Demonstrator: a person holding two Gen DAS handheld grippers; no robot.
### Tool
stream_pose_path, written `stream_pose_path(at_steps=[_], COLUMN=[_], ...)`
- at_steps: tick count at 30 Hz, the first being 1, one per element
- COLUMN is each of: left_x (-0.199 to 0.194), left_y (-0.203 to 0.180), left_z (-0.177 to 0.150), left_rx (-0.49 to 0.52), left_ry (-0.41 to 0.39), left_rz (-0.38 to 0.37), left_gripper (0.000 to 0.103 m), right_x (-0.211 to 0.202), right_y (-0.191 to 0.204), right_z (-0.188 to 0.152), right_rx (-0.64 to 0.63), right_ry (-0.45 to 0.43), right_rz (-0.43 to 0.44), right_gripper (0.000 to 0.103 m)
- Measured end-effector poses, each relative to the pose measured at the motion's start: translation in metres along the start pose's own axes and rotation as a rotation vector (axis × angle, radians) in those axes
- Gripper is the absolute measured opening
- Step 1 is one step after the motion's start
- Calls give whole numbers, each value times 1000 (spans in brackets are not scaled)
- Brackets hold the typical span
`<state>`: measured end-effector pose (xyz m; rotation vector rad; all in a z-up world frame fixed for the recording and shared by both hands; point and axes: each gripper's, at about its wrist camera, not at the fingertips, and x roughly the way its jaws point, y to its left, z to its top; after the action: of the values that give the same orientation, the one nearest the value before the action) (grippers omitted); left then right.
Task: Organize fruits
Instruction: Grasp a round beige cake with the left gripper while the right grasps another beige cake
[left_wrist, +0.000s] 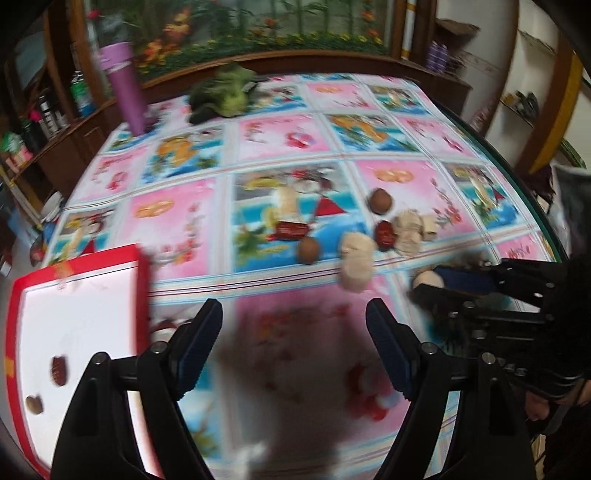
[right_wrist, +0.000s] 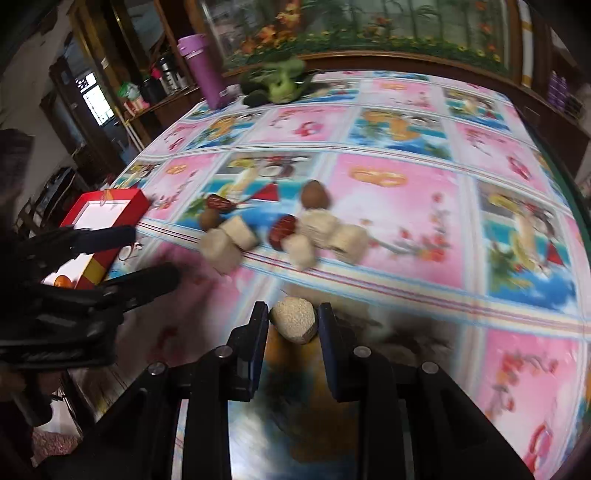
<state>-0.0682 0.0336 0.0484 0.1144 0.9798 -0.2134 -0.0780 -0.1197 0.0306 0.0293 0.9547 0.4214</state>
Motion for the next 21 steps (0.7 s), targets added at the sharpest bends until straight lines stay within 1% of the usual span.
stream_pose_path(at_steps=[4,7,9,10,13,16,18,19,20,21], left_x=[20,28,31,32,38,43,46,47,48,48], left_y=[-12,-17,-19,-20,-22,-23,-25,-25,-24,-23], left_z=[7,10,12,12,14,18,20,20,20,20], left_rx=[-5,-11,-9,-8,1,-12,0,-1,-7,-9], left_ry=[30,36,39,41,50,51,44,45,50,44], left_rz=[-41,-50,-52,-55,-58,-74,-68,-66,-77,-82], left_gripper=[80,80,71,64,58,50,48,39,33,32], right_x=[-6,-5,-1,0,0,0,0,0,0,0], right_y=[-7,-9,-10,-10,-10,-10,-9,-9,-9,-8], right_z=[-6,-5,-5,-6,-6,-6,-5,-5,-5,-5], right_rx=[21,36,50,52,51,48,51,50,51,55], right_ry=[1,3,9,9,5,6,9,9,10,11], right_rz=[5,21,26,28,31,29,24,21,18,15], right_gripper=[27,27,27,27,27,27,27,27,27,27])
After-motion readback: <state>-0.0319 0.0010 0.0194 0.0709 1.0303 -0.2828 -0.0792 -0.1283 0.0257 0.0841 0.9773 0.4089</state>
